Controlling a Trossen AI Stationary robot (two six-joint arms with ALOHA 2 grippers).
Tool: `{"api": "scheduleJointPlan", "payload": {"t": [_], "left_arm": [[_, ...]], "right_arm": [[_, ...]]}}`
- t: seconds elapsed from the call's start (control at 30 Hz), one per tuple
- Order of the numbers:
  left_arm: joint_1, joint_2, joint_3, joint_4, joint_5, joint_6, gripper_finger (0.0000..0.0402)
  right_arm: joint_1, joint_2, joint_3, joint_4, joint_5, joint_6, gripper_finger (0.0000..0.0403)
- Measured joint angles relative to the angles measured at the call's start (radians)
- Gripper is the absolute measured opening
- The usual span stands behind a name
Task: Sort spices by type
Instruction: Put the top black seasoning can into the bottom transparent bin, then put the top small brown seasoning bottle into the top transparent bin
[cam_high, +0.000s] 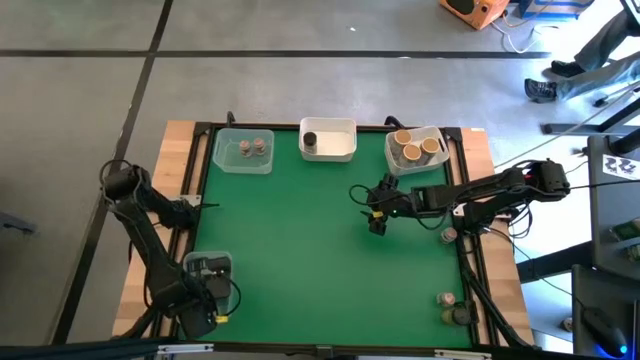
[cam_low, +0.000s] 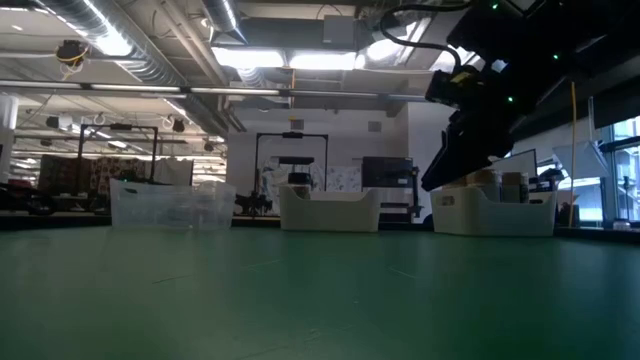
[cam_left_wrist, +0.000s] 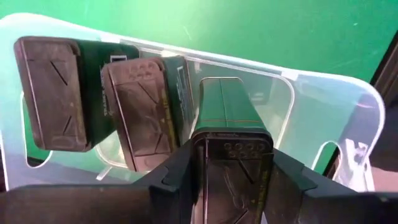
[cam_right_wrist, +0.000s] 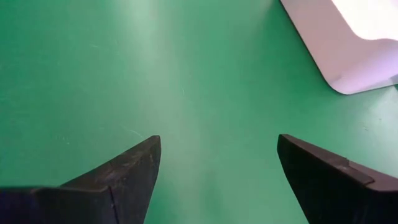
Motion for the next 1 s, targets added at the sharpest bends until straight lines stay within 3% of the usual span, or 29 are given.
{"api": "scheduleJointPlan", "payload": {"t": [0.57, 0.83, 1.0], "left_arm": [[0.001, 0.01, -0.051, 0.078, -0.039, -0.044, 0.0128], [0.008, 0.01, -0.063, 0.132, -0.025, -0.041, 0.021], [0.041, 0.003, -0.063, 0.126, 0.079, -0.001, 0.0231]], "right_arm": [[0.0, 0.0, 0.0, 0.02, -0.001, -0.001, 0.0321], [0.0, 0.0, 0.0, 0.02, -0.009, -0.001, 0.0321], [0.0, 0.0, 0.0, 0.02, -0.001, -0.001, 0.0321]]}}
